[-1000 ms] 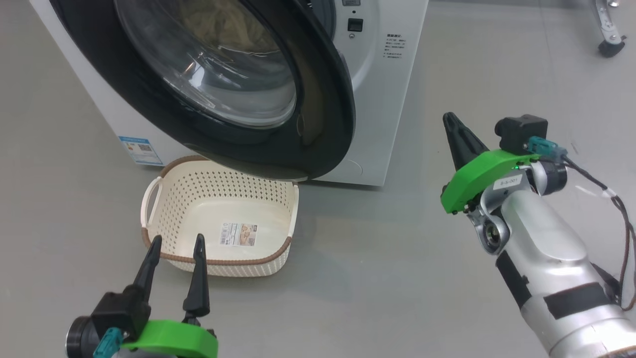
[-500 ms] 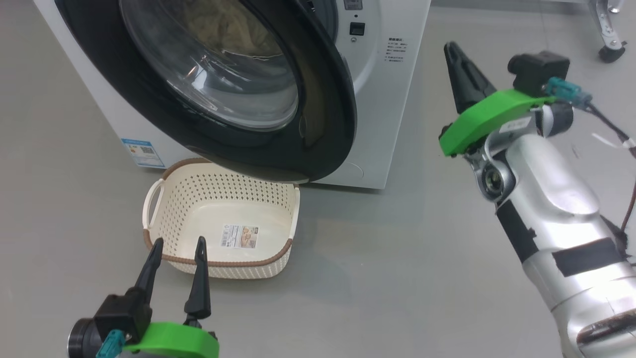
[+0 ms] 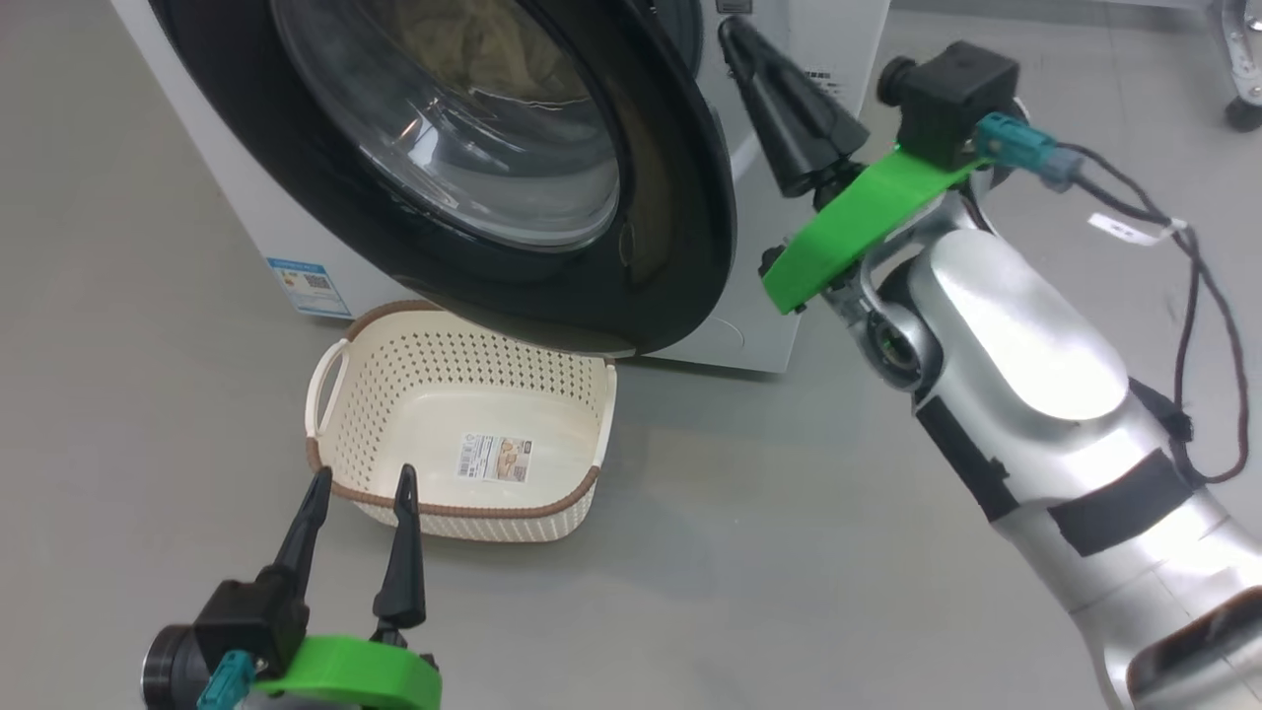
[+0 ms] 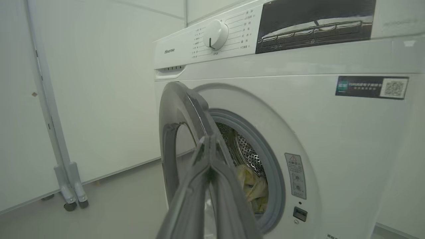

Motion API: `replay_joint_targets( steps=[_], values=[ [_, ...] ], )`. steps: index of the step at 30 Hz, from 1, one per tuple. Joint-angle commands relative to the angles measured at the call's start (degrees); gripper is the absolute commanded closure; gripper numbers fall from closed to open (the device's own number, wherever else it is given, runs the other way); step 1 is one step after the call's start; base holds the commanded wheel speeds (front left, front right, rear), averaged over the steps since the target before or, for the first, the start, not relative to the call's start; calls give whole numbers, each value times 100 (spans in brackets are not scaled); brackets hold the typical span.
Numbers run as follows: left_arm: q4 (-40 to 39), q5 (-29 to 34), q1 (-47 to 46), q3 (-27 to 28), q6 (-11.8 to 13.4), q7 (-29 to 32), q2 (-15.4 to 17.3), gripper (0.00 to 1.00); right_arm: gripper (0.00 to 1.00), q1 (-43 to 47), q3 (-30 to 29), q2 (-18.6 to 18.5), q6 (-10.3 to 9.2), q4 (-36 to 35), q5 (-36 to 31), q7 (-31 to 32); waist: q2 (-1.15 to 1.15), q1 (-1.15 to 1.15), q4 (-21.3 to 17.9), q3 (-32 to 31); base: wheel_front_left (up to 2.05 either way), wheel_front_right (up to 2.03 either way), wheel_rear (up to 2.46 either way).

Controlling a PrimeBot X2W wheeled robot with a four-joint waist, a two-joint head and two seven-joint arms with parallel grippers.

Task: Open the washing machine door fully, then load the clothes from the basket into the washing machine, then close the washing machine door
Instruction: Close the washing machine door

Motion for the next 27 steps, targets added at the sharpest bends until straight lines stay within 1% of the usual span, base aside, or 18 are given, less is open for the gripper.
replay_joint_targets(
  steps=[1,6,13,17,22,27],
  values=[
    [-158,6,-308,179,420,-61,46,0,100,-348,210,64,8,-10,91,77,0,0,97,51,0,0,0],
    [-109,-9,-469,95,370,-97,-56,0,100,-515,756,64,8,535,241,238,0,0,298,204,0,0,0],
    [33,10,-707,-29,277,-169,-172,0,100,-825,1257,64,8,1369,591,258,0,0,527,385,0,0,0],
    [109,24,-822,-97,249,-213,-264,0,100,-949,1544,64,8,1709,765,223,0,0,628,440,0,0,0],
    [195,38,-902,-171,208,-263,-354,0,100,-1028,1791,64,8,2055,1045,175,0,0,718,521,0,0,0],
    [256,51,-962,-190,195,-298,-408,0,100,-1126,1922,64,8,2321,1175,111,0,0,750,598,0,0,0]
  ],
)
